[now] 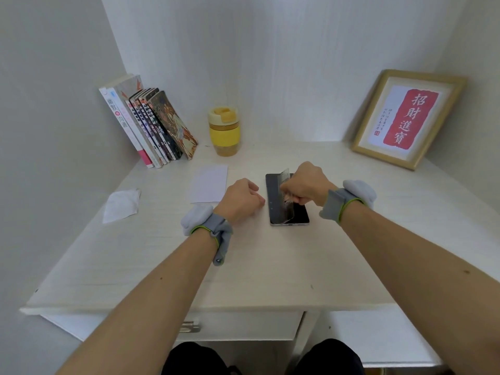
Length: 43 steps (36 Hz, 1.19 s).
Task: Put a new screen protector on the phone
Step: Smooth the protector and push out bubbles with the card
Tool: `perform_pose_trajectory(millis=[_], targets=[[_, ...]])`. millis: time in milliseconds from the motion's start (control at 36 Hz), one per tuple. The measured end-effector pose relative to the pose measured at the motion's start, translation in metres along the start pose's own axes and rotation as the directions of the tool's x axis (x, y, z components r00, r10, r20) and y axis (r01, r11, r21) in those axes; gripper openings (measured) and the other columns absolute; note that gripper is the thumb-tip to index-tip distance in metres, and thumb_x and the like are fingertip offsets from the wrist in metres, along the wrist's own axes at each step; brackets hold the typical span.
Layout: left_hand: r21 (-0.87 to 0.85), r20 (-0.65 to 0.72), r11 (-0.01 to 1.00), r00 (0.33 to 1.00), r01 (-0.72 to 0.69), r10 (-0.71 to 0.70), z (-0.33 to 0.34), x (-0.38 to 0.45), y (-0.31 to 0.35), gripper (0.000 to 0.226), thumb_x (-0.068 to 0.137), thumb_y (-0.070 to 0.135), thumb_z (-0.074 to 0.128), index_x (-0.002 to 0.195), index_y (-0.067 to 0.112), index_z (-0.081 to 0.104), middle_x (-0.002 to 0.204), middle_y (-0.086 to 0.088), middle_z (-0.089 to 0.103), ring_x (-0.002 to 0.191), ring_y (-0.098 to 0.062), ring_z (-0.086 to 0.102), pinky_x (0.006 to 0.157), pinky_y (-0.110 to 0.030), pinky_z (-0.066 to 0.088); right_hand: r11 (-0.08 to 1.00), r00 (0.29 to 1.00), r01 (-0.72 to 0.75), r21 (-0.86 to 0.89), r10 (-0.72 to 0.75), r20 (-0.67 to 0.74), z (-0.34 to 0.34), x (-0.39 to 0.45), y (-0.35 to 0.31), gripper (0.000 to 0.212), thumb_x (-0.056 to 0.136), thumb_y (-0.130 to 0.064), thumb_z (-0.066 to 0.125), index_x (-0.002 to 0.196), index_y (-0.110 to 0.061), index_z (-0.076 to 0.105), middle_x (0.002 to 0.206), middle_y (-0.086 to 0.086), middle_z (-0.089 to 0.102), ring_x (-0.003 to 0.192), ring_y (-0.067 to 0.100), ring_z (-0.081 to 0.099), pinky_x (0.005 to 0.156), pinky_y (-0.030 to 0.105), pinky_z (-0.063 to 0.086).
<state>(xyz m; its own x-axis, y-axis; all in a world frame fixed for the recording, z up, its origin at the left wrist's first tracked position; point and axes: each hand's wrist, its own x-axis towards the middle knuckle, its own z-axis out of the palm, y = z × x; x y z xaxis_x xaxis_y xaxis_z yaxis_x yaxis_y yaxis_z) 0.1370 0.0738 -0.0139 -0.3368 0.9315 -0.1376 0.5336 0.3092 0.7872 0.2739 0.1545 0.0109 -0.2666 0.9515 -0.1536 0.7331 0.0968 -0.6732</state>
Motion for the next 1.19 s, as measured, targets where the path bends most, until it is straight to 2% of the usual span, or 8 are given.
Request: perform_pose_trajectory(millis=[222,417,583,722,833,917,1083,1194], targets=[[-0.011,-0.014,1.0,1.0,-0.024,0.024,0.001,0.001,0.0,0.034,0.089,0.015,0.063,0.12,0.009,0.052,0.106,-0.001,0.07,0.089,-0.015,0.059,0.078,-0.024,0.045,0.999,0.998,0.035,0.024,-0.036,0.043,0.007,-0.003,-0.006,0.013,0.078,-0.006,0.065,0.07,0.003,0.069,0.052,0.01,0.061,0.042,0.02,0.054,0.045,0.024,0.05],[-0.037,-0.024,0.999,1.0,-0.017,0.016,0.002,0.005,-0.003,0.031,0.089,0.013,0.062,0.119,0.01,0.053,0.104,0.001,0.071,0.103,-0.019,0.061,0.086,-0.029,0.049,0.998,0.998,0.06,-0.02,-0.06,0.028,0.013,-0.001,-0.008,0.016,0.077,-0.01,0.064,0.072,0.003,0.071,0.053,0.01,0.063,0.046,0.022,0.059,0.051,0.027,0.057],[-0.03,-0.024,0.999,1.0,-0.021,0.02,0.001,0.004,-0.003,0.032,0.089,0.014,0.062,0.119,0.01,0.053,0.104,0.002,0.071,0.103,-0.017,0.06,0.086,-0.027,0.048,0.999,0.999,0.052,-0.013,-0.052,0.0,0.01,0.001,-0.004,0.014,0.076,-0.005,0.062,0.067,0.003,0.069,0.053,0.011,0.062,0.045,0.023,0.057,0.051,0.03,0.057],[-0.013,-0.036,1.0,0.999,-0.029,0.028,0.003,0.005,-0.002,0.03,0.088,0.013,0.061,0.117,0.009,0.054,0.104,-0.001,0.071,0.105,-0.023,0.062,0.093,-0.035,0.05,0.997,0.997,0.068,-0.029,-0.067,0.035,0.014,-0.003,-0.009,0.015,0.078,-0.006,0.062,0.072,0.004,0.07,0.052,0.01,0.062,0.044,0.021,0.058,0.046,0.023,0.053],[-0.003,-0.031,0.999,0.999,-0.033,0.032,0.004,0.004,-0.002,0.031,0.089,0.014,0.061,0.118,0.01,0.054,0.106,-0.001,0.071,0.105,-0.022,0.061,0.094,-0.034,0.049,0.999,0.997,0.047,-0.005,-0.047,0.056,0.006,-0.005,-0.004,0.015,0.077,-0.005,0.063,0.071,0.006,0.071,0.052,0.01,0.063,0.044,0.02,0.056,0.045,0.022,0.051],[-0.006,-0.036,1.0,0.999,-0.031,0.031,0.004,0.005,-0.003,0.03,0.089,0.016,0.061,0.118,0.011,0.054,0.105,0.0,0.07,0.103,-0.022,0.062,0.092,-0.032,0.049,0.999,0.998,0.03,0.023,-0.031,0.046,0.004,-0.007,0.001,0.016,0.079,-0.006,0.063,0.072,0.006,0.071,0.048,0.008,0.06,0.041,0.018,0.054,0.043,0.021,0.047],[-0.012,-0.039,0.998,0.998,-0.058,0.058,0.004,0.004,-0.003,0.029,0.088,0.014,0.063,0.115,0.01,0.055,0.103,-0.001,0.072,0.092,-0.017,0.061,0.088,-0.029,0.05,0.999,0.996,0.049,0.024,-0.05,0.071,0.01,-0.01,-0.007,0.019,0.079,-0.007,0.062,0.072,0.006,0.073,0.053,0.01,0.064,0.045,0.02,0.056,0.047,0.023,0.053],[-0.02,-0.042,0.998,0.997,-0.063,0.062,0.003,0.004,-0.004,0.03,0.088,0.016,0.065,0.116,0.011,0.056,0.097,0.003,0.069,0.088,-0.014,0.061,0.072,-0.021,0.048,0.999,0.998,0.01,0.036,-0.012,0.054,0.006,-0.008,-0.004,0.016,0.078,-0.005,0.06,0.074,0.005,0.071,0.053,0.011,0.064,0.039,0.018,0.055,0.042,0.02,0.047]])
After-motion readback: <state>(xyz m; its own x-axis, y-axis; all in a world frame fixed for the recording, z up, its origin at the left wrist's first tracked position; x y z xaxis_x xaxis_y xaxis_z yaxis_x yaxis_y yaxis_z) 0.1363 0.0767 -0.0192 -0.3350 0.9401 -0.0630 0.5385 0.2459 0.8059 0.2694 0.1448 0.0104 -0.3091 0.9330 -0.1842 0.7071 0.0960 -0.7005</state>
